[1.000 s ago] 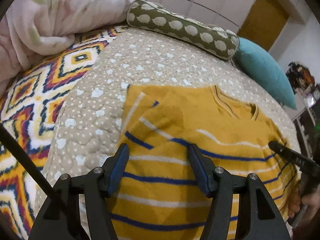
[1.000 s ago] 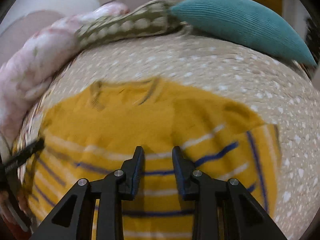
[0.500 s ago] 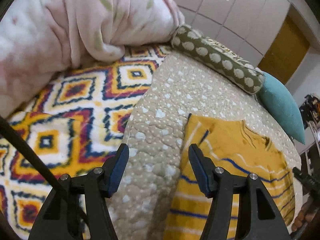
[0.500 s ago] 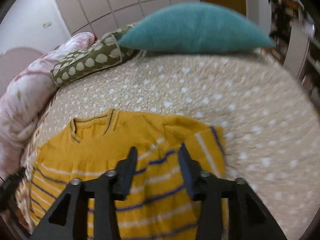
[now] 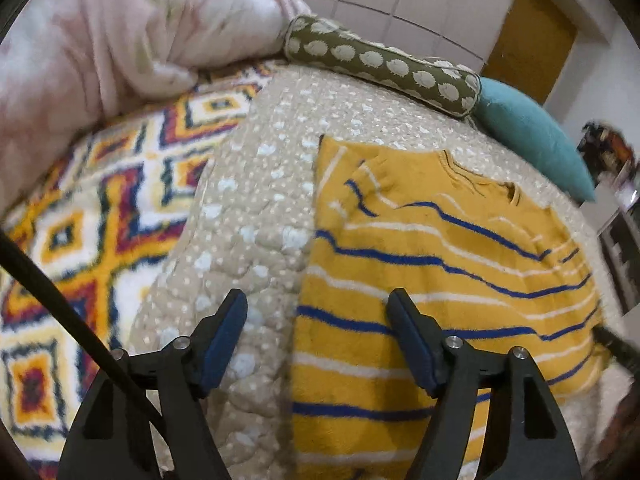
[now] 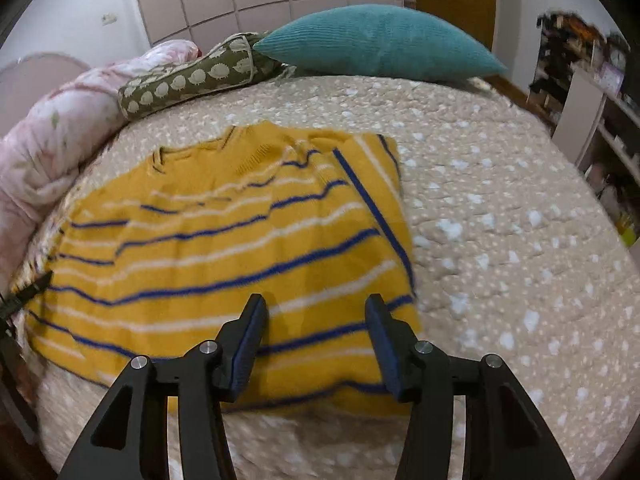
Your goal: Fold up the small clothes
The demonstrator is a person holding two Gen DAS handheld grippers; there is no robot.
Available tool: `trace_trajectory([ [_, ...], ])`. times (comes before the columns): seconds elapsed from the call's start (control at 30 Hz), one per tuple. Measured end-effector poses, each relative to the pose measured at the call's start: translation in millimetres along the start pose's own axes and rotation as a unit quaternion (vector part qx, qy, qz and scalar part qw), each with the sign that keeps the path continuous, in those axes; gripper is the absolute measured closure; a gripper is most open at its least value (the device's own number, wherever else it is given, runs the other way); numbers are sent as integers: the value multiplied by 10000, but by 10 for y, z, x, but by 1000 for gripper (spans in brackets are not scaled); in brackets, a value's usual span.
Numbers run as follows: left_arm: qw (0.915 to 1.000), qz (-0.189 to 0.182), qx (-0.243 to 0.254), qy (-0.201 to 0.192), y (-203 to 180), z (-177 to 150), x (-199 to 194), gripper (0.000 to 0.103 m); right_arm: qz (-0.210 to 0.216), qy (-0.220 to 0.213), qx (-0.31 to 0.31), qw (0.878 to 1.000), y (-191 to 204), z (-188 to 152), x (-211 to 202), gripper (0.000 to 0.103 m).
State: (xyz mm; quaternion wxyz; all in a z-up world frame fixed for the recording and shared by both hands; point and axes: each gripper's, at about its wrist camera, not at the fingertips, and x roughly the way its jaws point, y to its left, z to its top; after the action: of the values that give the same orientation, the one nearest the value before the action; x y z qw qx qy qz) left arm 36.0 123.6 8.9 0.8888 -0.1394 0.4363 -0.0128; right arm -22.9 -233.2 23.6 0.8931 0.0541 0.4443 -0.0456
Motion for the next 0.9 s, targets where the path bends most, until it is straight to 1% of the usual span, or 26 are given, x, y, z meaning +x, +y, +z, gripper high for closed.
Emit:
trace_trajectory([
  [0.03,9999,-95,-112,51,55,4,-1,31,-86,18,-87,9999,20,-16,-10,47],
  [0.1,9998,-100,-163,87,113,-6,-40,31,-233,77,-248,9994,62,-34,-27,45],
  [0.2,10000,37,-44,66,100,-26,-94,31,-307,103,-299,9990,77,-33,-66,44],
  [0.3,9998,179,91,-8,103,-47,-176,31,-301,89,-220,9993,75,-28,-132,43],
  [0.4,9993,322,148,-88,151,-58,-240,31,-283,-22,-127,9995,103,-32,-250,43],
  [0.5,9996,280,32,-68,232,-52,-260,31,-189,-300,-121,9993,211,-33,-428,41],
  [0.57,9996,293,-33,-49,268,-45,-256,31,-66,-434,-247,9987,376,-39,-531,39],
  [0.63,9995,297,-51,-31,282,-45,-251,31,53,-447,-442,9980,558,-40,-561,38],
  [0.77,9995,327,-2,-30,265,-55,-243,31,350,-307,-845,9953,978,-80,-482,38],
  [0.9,9995,322,-29,-16,264,-58,-233,31,646,-109,-1100,9918,1370,-159,-317,38],
])
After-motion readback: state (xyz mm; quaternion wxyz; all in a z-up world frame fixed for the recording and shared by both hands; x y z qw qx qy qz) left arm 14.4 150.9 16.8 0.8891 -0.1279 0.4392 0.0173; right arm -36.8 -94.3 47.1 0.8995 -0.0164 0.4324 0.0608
